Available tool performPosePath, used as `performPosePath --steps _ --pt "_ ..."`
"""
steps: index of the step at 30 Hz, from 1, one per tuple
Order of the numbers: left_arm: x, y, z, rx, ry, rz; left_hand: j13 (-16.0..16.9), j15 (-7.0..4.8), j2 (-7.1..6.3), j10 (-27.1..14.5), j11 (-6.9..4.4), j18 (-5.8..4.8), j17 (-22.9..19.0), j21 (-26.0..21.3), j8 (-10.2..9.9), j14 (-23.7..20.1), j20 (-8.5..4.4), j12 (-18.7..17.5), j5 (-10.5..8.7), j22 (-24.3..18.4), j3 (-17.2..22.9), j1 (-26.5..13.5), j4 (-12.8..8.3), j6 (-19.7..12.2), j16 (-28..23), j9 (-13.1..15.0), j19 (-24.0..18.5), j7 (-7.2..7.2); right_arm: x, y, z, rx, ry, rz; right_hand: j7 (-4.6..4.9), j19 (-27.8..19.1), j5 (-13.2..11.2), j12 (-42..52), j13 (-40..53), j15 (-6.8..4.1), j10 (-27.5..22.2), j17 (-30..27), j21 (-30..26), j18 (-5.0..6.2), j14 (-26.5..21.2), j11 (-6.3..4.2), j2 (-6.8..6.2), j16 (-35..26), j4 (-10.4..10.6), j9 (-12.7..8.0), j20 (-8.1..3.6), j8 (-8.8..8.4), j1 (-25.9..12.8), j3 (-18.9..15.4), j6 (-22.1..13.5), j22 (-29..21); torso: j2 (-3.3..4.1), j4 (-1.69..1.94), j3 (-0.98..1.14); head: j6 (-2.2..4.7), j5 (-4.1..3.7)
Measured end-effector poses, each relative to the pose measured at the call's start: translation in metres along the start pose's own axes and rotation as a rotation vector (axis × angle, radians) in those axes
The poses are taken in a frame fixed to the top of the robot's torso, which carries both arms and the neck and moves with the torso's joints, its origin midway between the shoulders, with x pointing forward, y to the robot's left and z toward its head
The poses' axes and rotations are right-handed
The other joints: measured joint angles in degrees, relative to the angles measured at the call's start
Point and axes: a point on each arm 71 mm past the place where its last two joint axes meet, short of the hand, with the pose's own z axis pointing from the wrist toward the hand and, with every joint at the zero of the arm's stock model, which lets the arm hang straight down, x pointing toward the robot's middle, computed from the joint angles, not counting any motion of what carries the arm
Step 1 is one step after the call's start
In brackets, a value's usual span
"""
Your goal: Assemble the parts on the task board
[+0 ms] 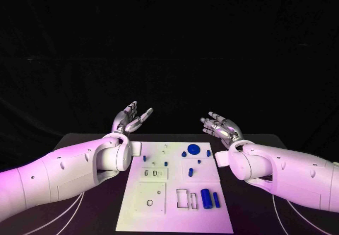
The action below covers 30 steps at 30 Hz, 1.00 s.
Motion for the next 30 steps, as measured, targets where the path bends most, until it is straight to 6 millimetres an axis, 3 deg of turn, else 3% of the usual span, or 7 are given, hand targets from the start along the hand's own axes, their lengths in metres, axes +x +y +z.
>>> performPosePath --steps 5,9,15,17,19,22,30 --pt "0.001 0.0 0.0 0.004 0.018 -0.01 0.15 0.92 0.35 0.96 0.95 0.0 0.25 0.18 0.27 0.92 0.82 0.16 0.47 0.16 0.31 3.48 0.63 1.14 0.29 0.22 0.4 0.06 0.001 0.0 0.005 0.016 0.079 -0.004 0.27 3.52 0.0 0.88 0.44 -0.31 5.13 0.83 1.26 0.88 5.83 -0.05 -0.36 1.37 -1.44 0.91 0.19 1.15 3.16 1.42 4.09 0.55 0.01 0.0 -0.02 -0.01 0.01" --pt "0.0 -0.001 -0.002 0.006 0.03 -0.017 0.48 1.32 1.49 3.46 1.75 0.15 0.71 0.68 0.93 3.28 1.02 0.6 0.47 0.39 0.87 4.61 0.71 3.57 0.9 0.68 1.28 0.23 0.0 0.002 0.006 0.014 0.126 -0.028 0.72 8.16 0.0 2.27 1.08 -1.21 13.73 2.04 2.75 1.79 14.39 -0.57 -0.92 3.45 -3.63 2.3 0.26 3.11 5.8 2.1 10.47 1.19 0.08 -0.01 -0.01 -0.01 -0.01" --pt "-0.019 -0.007 -0.006 0.022 0.018 -0.013 1.56 2.44 2.85 15.63 3.75 2.6 3.15 4.51 4.11 16.25 0.96 2.84 0.47 2.31 2.66 6.64 0.17 13.22 4.75 2.72 11.98 0.89 -0.023 0.021 0.01 -0.105 0.123 -0.235 1.54 14.74 -0.9 3.76 1.56 -2.63 24.92 3.2 4.82 3.57 23.16 -1.7 -1.9 5.66 -5.86 4.24 0.28 5.88 8.1 3.11 19.76 1.97 1.33 0.1 -0.01 -0.57 -0.65" --pt "-0.018 -0.008 -0.007 0.026 0.024 -0.017 2.65 1.93 2.8 27.62 4.15 4.07 5.05 8.07 6.81 26.34 0.93 5.56 0.47 3.99 3.36 7.61 -0.02 21.04 8.0 4.42 21.76 1.45 -0.02 0.022 0.01 -0.128 0.138 -0.276 1.97 16.6 -1.03 3.98 1.56 -3.08 27.77 3.49 5.4 3.82 25.37 -2.12 -2.28 6.19 -6.36 4.79 0.29 6.68 8.51 3.48 22.67 2.13 1.68 0.13 0.01 -0.58 -0.78" --pt "-0.017 -0.009 -0.007 0.031 0.027 -0.018 3.04 0.74 2.75 35.51 3.27 5.66 6.56 10.5 8.9 33.94 0.78 7.22 0.47 4.9 3.97 8.27 -0.18 27.13 10.8 5.7 26.92 2.19 -0.019 0.025 0.01 -0.152 0.15 -0.318 2.43 18.39 -1.49 4.14 1.61 -3.53 30.45 3.67 6.0 4.45 27.47 -2.55 -2.27 6.62 -6.79 5.34 0.25 7.51 8.93 3.91 25.64 2.26 1.91 0.15 0.01 -0.53 -0.88" --pt "-0.02 -0.011 -0.008 0.038 0.025 -0.017 3.2 -0.89 2.52 41.23 1.98 6.68 7.87 12.52 11.44 39.61 0.63 8.54 0.47 5.57 4.59 8.5 -0.06 34.04 13.3 7.11 30.83 3.28 -0.021 0.031 0.012 -0.184 0.157 -0.371 2.91 20.28 -1.9 4.14 1.62 -4.08 33.18 3.9 6.66 4.44 29.64 -3.03 -2.65 7.06 -7.24 5.82 0.13 8.26 9.31 4.35 28.65 2.35 2.27 0.19 0.0 -0.44 -0.99" --pt "-0.022 -0.018 -0.012 0.054 0.05 -0.012 2.8 -3.56 0.92 49.12 -0.38 7.58 11.01 16.05 13.36 47.16 -0.91 8.43 0.25 6.53 7.62 10.1 0.14 39.67 16.73 7.83 37.0 4.79 -0.025 0.045 0.016 -0.245 0.176 -0.5 4.0 24.94 -2.67 4.14 1.79 -5.66 39.69 4.5 8.59 5.3 35.05 -4.41 -3.26 8.53 -8.17 6.63 -0.81 9.75 9.92 5.28 34.49 2.73 3.62 0.36 -0.2 -0.31 -1.35"
